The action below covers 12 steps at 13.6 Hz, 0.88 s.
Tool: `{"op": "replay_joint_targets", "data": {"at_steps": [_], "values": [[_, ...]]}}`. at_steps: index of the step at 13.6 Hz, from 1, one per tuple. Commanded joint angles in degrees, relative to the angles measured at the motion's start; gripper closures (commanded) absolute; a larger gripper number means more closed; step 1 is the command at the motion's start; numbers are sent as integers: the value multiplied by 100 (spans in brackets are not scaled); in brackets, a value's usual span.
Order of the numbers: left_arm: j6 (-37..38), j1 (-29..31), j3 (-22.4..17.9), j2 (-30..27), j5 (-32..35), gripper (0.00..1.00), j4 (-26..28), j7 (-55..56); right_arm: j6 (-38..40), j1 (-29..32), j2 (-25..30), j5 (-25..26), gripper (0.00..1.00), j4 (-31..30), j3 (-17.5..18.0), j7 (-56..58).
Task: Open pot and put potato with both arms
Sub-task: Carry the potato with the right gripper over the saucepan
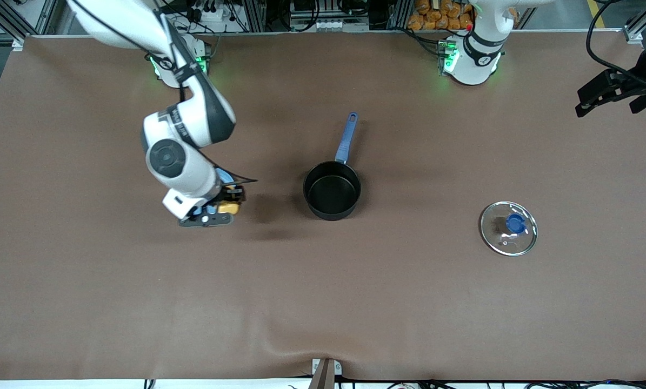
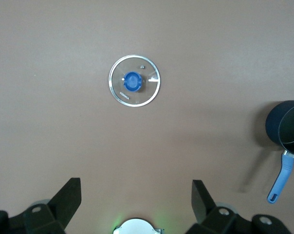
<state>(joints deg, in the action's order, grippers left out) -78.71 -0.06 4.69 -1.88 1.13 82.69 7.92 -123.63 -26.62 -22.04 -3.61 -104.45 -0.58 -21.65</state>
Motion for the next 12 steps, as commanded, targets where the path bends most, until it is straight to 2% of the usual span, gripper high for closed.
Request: {"op": "replay_joint_targets", "data": {"at_steps": [1,3,6,8,12], "values": [[-74,-64,-47,-84,-122,0,194,69,172,-552,-520,-340,100,1002,-47,-752],[-74,-29,-38,-49,-122,0,203,69,199,-808,-844,-588,100,1582,-47,-1190],[-153,-11,-56,4,-122,0,203,61,506,-1273,-1565,-536,100,2523,-56,-2024],[-188,-11,-56,48,-122,0,195,61,454,-1503,-1786,-536,100,2736,-56,-2325],[-215,-20,-56,74,-122,0,186,61,436,-1873,-1935,-509,100,2790,-65,-2800]]}}
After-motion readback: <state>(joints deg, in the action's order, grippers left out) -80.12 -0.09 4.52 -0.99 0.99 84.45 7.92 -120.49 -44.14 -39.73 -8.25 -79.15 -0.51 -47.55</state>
